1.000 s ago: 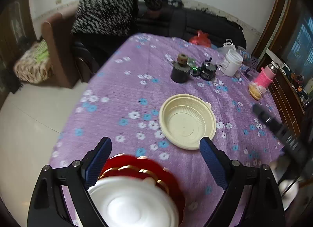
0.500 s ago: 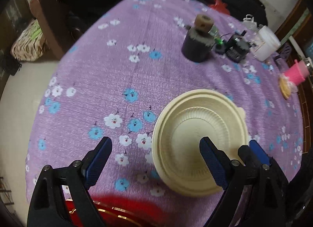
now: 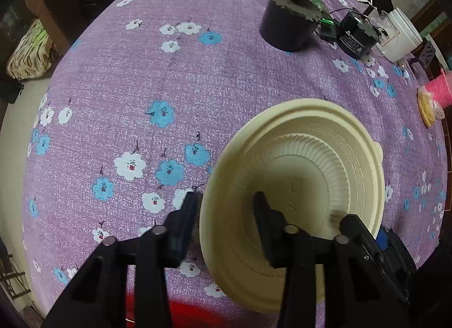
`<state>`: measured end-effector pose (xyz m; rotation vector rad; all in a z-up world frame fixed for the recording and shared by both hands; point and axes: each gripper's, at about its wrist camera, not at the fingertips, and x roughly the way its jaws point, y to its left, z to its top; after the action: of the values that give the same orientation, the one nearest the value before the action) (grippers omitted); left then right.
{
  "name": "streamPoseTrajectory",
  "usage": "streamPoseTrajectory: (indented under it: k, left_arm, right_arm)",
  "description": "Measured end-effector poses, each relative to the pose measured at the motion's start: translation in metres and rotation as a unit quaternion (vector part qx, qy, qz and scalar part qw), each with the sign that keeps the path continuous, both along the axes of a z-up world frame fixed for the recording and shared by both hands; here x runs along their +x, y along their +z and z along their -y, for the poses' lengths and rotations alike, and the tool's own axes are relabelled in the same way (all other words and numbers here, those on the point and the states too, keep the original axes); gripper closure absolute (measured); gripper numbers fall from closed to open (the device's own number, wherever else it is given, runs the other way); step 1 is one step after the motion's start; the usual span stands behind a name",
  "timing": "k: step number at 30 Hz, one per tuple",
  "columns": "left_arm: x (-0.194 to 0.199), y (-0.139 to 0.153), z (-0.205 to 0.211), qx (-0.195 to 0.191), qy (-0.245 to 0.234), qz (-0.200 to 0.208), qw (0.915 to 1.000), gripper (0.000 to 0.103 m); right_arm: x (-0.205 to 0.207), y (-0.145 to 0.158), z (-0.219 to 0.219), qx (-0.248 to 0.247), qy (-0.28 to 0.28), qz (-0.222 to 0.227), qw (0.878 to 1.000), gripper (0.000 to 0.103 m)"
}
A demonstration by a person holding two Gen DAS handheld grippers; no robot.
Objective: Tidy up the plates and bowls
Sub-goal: 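Lift the small beige bowl with the right tool over the stack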
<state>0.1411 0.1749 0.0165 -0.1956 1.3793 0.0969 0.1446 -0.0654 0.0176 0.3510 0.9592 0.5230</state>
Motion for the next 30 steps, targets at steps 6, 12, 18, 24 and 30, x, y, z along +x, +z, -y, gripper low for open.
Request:
streamPoseTrajectory:
  k: [6,12,18,24,30]
  left_arm:
    - [-0.004,0.005,0.006,-0.002,-0.002,0.009,1.0,0.072]
    - [-0.022,0.023,0.007,-0.009,0.009,0.02,0.9997,0.072]
    - [-0.054,0.057,0.006,-0.016,0.02,0.056,0.9981,0.072]
    - [-0.095,0.093,0.013,-0.028,0.013,0.092,0.9953,0.072]
    - [-0.135,0.113,0.038,-0.044,-0.016,0.141,0.989,0.068]
  right_arm:
    - [-0.001,-0.002,-0.002,0.026,0.008,-0.004,1.0,0.08]
    - [-0.006,0.006,0.0,0.029,0.002,0.008,1.0,0.086]
    - [-0.023,0.029,-0.001,0.033,0.013,0.035,0.999,0.087]
    - [-0.053,0.062,0.008,0.048,0.008,0.063,0.997,0.087]
    - [-0.089,0.081,0.026,0.047,0.001,0.069,0.997,0.087]
